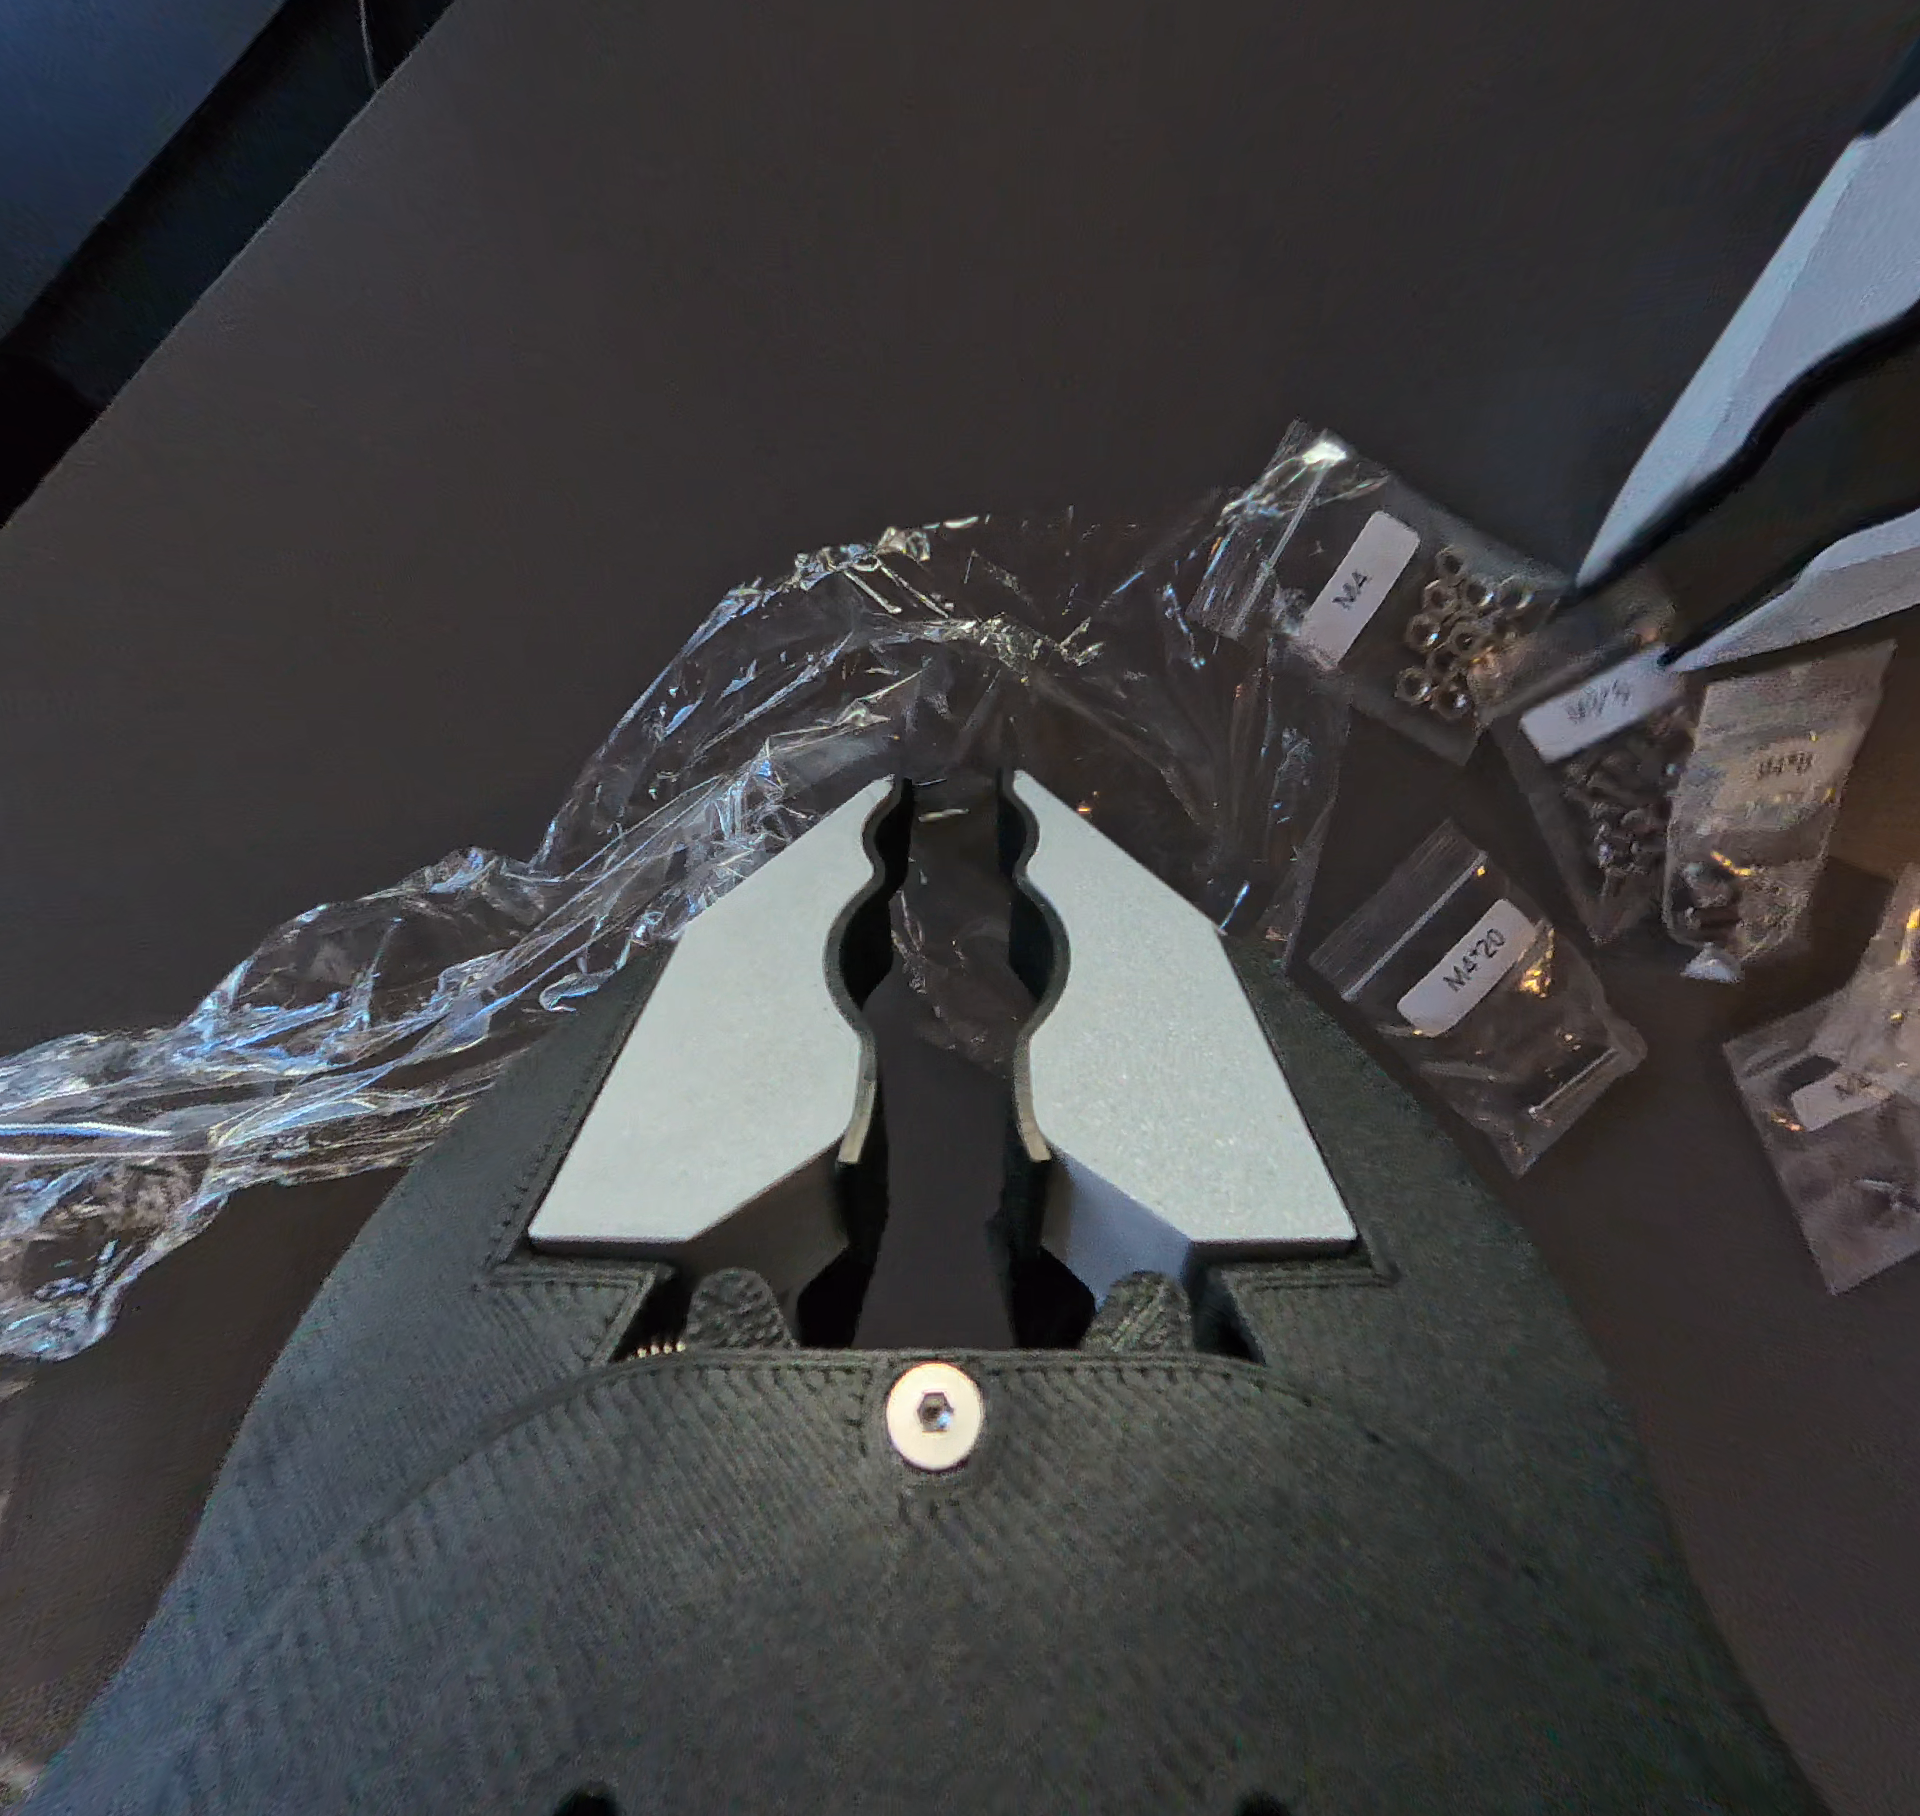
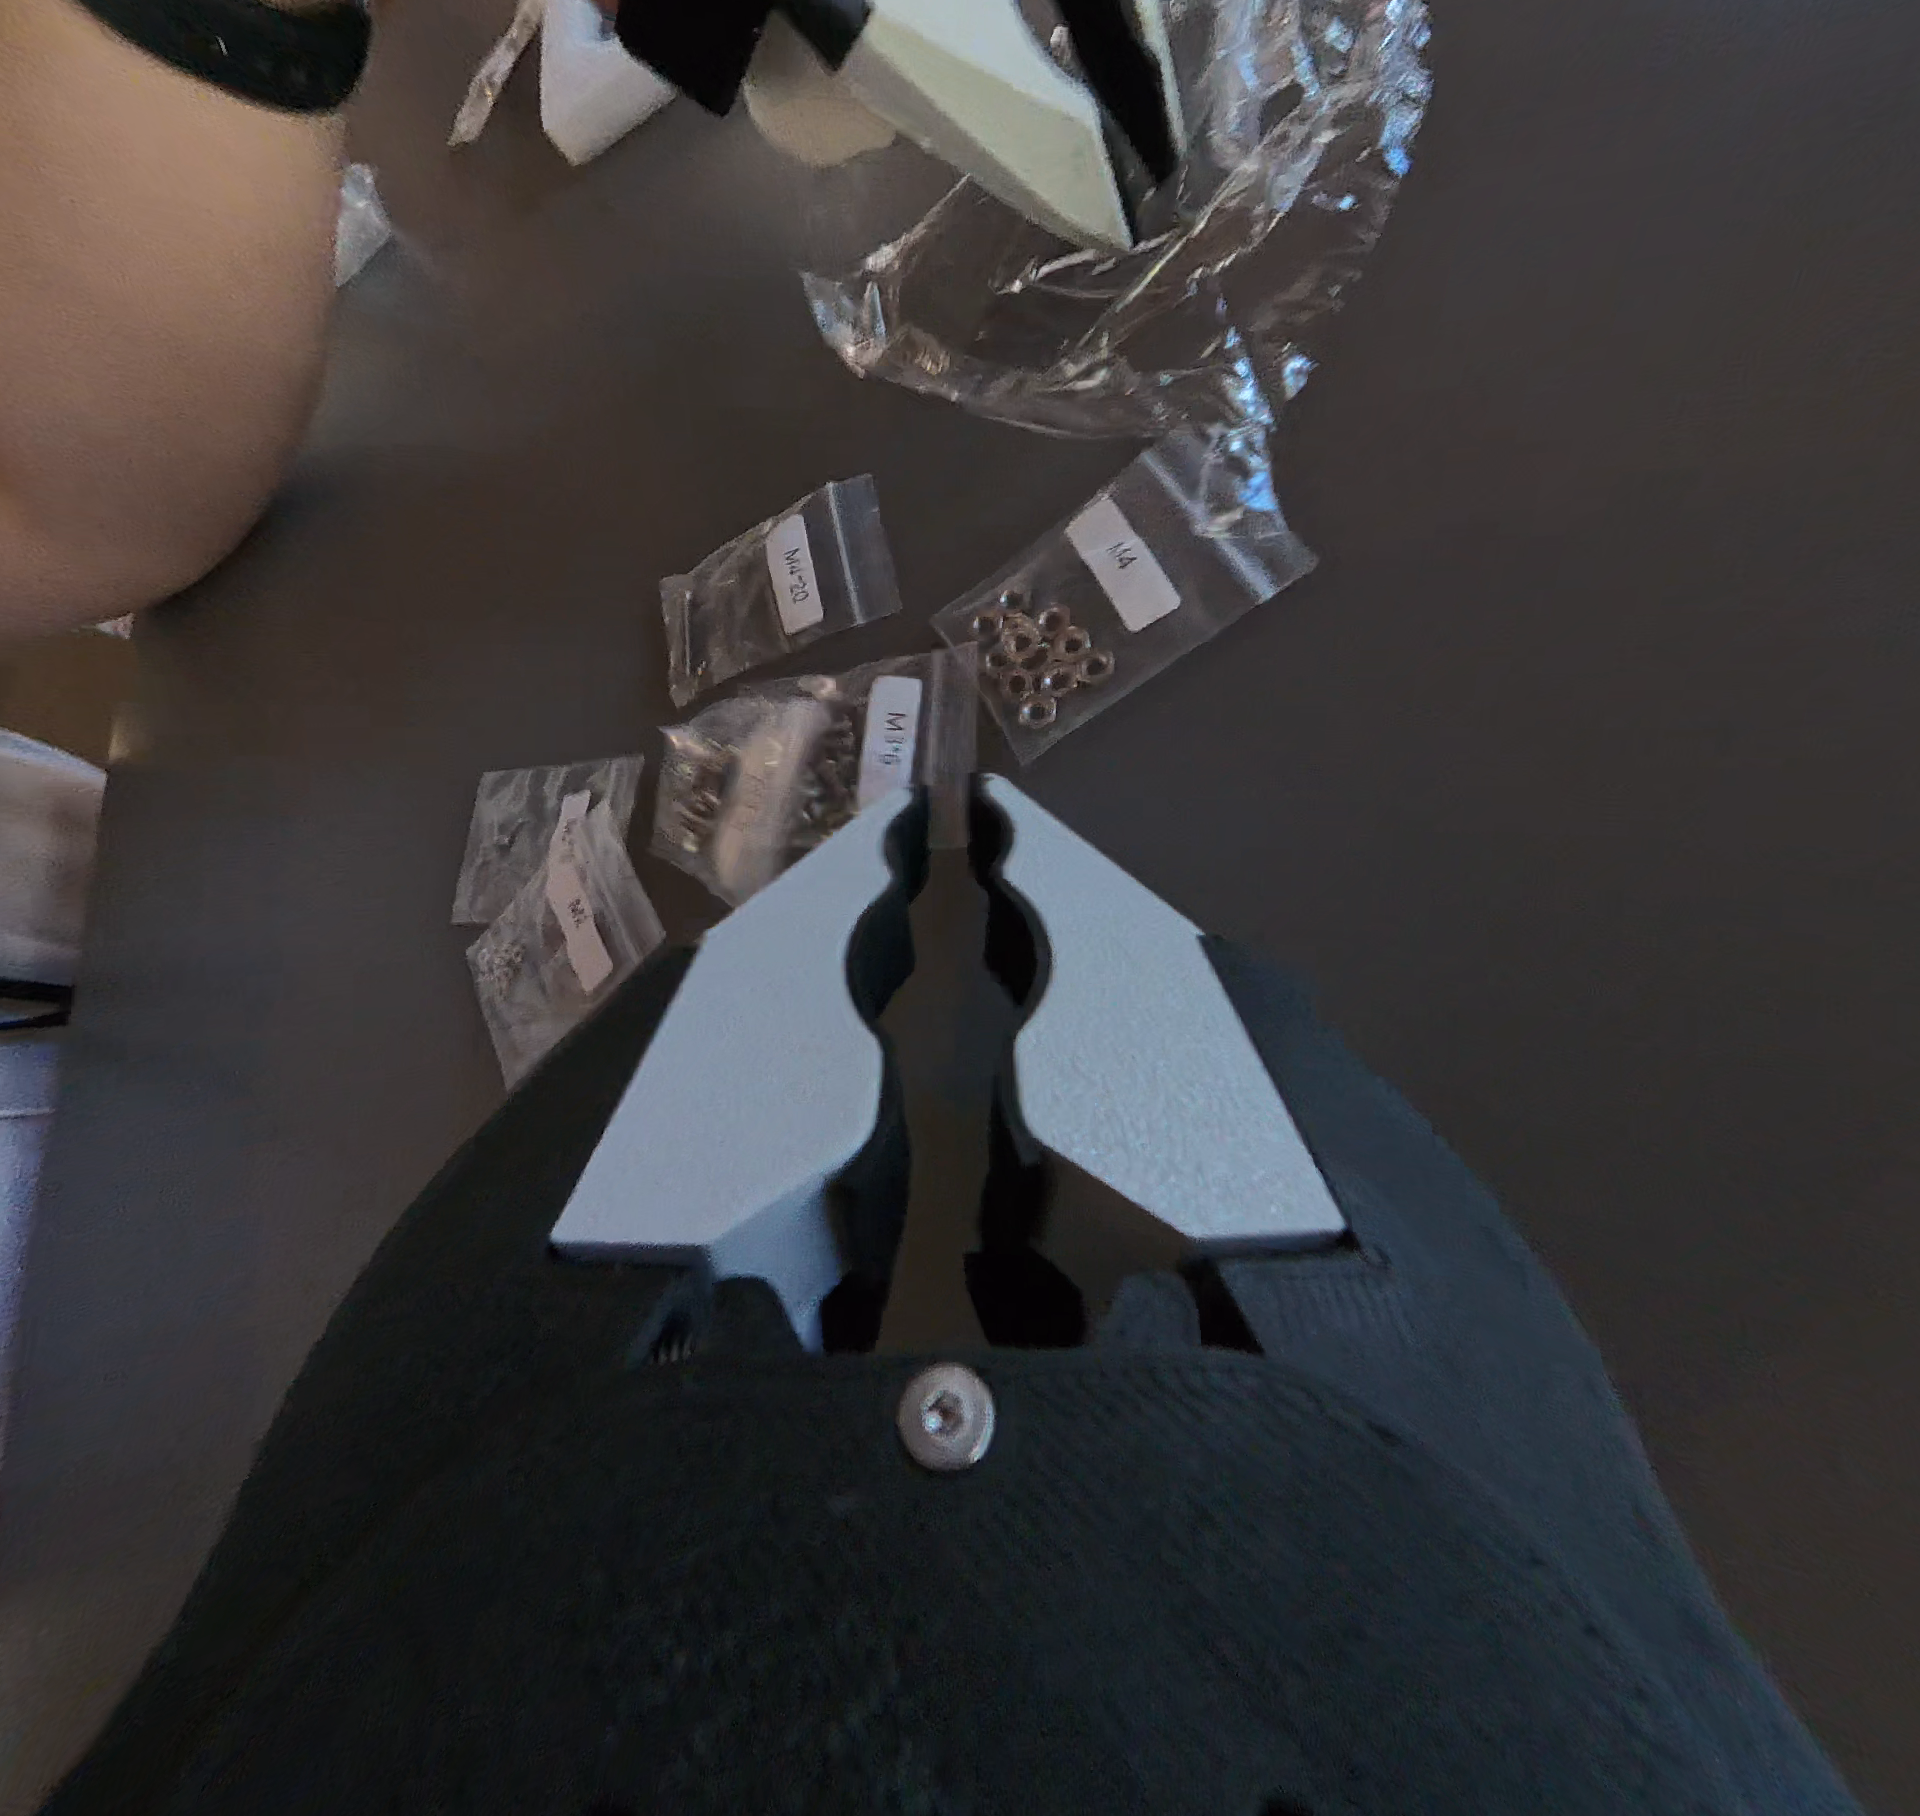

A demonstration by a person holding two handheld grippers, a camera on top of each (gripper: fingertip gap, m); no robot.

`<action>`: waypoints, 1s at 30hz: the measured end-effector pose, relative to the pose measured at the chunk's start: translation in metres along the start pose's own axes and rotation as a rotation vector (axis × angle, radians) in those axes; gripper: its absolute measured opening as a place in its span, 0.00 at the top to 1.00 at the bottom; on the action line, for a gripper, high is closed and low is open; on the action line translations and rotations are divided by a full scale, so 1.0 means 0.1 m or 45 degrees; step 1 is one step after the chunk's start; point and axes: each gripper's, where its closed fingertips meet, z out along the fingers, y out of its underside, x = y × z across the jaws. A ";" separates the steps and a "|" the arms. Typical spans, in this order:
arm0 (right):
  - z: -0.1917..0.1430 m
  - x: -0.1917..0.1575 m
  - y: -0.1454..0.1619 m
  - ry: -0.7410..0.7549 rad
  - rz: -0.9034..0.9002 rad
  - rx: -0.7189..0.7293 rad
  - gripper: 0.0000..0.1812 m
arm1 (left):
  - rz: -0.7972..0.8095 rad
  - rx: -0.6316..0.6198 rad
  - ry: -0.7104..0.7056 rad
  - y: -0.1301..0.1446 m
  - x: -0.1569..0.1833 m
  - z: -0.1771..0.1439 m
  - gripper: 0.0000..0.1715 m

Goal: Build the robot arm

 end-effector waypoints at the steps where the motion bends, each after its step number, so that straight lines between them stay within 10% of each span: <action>1: 0.01 -0.01 0.02 -0.010 -0.001 -0.026 1.00 | -0.016 0.009 0.015 -0.01 0.00 0.00 0.91; 12: -0.30 -0.23 -0.08 -0.100 -0.008 0.075 1.00 | 0.042 0.065 -0.004 -0.14 0.13 -0.24 0.81; 21: -0.43 -0.43 -0.15 -0.111 -0.234 0.124 1.00 | 0.362 0.242 0.663 -0.32 1.34 -0.37 0.73; 28: -0.42 -0.37 -0.15 -0.075 -0.328 0.163 1.00 | 0.292 0.239 0.912 -0.26 1.51 -0.32 1.00; 30: -0.44 -0.34 -0.17 -0.100 -0.266 0.221 0.84 | 0.277 0.245 0.866 -0.28 1.46 -0.32 1.00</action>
